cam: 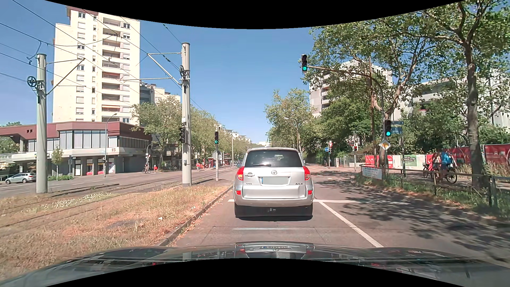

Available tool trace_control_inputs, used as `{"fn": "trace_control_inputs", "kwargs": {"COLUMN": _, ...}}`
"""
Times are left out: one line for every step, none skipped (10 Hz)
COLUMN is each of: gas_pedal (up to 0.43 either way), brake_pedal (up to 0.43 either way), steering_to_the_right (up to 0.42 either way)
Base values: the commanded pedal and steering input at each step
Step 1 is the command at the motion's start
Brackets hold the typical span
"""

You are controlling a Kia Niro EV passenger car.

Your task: Follow the waypoints while adhering to traffic rules and regulations

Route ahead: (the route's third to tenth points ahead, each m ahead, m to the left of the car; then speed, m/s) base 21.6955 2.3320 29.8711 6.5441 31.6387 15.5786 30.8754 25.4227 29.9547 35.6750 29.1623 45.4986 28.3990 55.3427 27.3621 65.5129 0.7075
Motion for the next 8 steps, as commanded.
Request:
{"fn": "trace_control_inputs", "kwargs": {"gas_pedal": 0.248, "brake_pedal": 0.0, "steering_to_the_right": 0.0}}
{"fn": "trace_control_inputs", "kwargs": {"gas_pedal": 0.26, "brake_pedal": 0.0, "steering_to_the_right": 0.0}}
{"fn": "trace_control_inputs", "kwargs": {"gas_pedal": 0.26, "brake_pedal": 0.0, "steering_to_the_right": 0.0}}
{"fn": "trace_control_inputs", "kwargs": {"gas_pedal": 0.28, "brake_pedal": 0.0, "steering_to_the_right": 0.0}}
{"fn": "trace_control_inputs", "kwargs": {"gas_pedal": 0.287, "brake_pedal": 0.0, "steering_to_the_right": 0.0}}
{"fn": "trace_control_inputs", "kwargs": {"gas_pedal": 0.287, "brake_pedal": 0.0, "steering_to_the_right": 0.0}}
{"fn": "trace_control_inputs", "kwargs": {"gas_pedal": 0.287, "brake_pedal": 0.0, "steering_to_the_right": 0.0}}
{"fn": "trace_control_inputs", "kwargs": {"gas_pedal": 0.287, "brake_pedal": 0.0, "steering_to_the_right": 0.0}}
